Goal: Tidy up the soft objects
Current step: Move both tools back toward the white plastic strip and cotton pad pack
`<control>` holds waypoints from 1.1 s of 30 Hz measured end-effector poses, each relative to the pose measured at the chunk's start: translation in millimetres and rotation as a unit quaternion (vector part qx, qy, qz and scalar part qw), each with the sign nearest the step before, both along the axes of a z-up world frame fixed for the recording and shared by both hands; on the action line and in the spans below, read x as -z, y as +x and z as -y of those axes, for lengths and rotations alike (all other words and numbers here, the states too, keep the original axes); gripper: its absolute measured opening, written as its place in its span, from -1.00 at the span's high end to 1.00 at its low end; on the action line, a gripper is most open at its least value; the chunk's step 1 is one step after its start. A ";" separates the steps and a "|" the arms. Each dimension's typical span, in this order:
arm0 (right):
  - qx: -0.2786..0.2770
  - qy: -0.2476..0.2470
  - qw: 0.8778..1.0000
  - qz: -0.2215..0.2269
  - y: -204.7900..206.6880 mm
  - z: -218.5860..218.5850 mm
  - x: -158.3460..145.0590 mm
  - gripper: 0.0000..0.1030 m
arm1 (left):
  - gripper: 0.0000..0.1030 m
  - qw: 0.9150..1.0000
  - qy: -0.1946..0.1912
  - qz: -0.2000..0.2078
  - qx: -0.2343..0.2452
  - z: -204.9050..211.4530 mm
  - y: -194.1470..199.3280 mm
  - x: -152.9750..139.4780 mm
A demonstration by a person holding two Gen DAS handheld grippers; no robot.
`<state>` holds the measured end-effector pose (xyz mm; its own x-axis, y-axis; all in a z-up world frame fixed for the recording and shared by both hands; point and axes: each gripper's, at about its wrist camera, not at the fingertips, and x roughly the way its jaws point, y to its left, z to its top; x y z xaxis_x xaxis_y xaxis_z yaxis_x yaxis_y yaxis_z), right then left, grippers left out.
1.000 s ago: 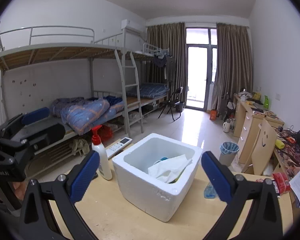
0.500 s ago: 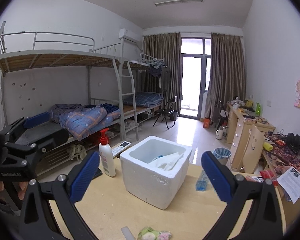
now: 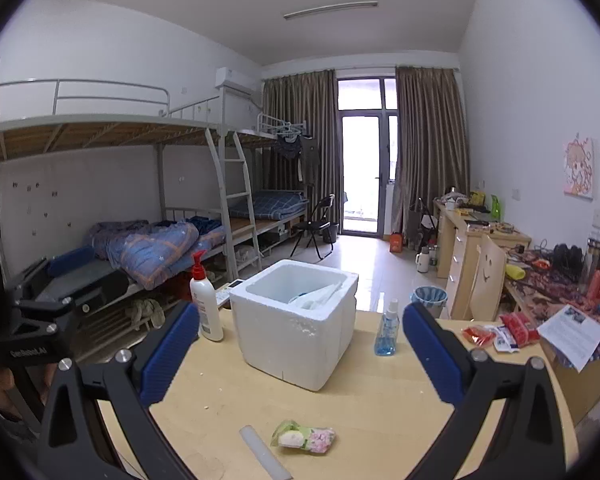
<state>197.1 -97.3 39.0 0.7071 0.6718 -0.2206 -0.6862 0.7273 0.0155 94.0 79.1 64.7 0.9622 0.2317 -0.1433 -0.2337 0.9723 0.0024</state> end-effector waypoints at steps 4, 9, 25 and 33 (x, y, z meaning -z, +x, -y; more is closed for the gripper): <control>0.008 0.007 1.000 -0.005 -0.9 8.7 4.6 -0.99 | -0.98 1.000 0.005 -0.002 0.006 7.0 1.3 7.7; 0.015 0.005 1.000 -0.002 -2.9 13.5 9.3 -0.99 | -0.98 1.000 -0.007 -0.017 0.012 9.5 2.6 15.4; 0.013 0.021 0.999 0.031 -29.3 27.1 36.9 -0.99 | -0.98 0.999 -0.022 -0.014 0.035 18.3 -10.3 38.9; 0.015 0.009 0.999 0.033 -36.4 29.7 58.2 -0.99 | -0.98 0.999 -0.008 -0.011 0.037 30.9 -15.4 61.8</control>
<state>160.7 -127.1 -19.2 0.7399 0.6533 -0.1601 -0.6637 0.7478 -0.0159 78.5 48.2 2.9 0.9731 0.1581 -0.1678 -0.1619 0.9868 -0.0089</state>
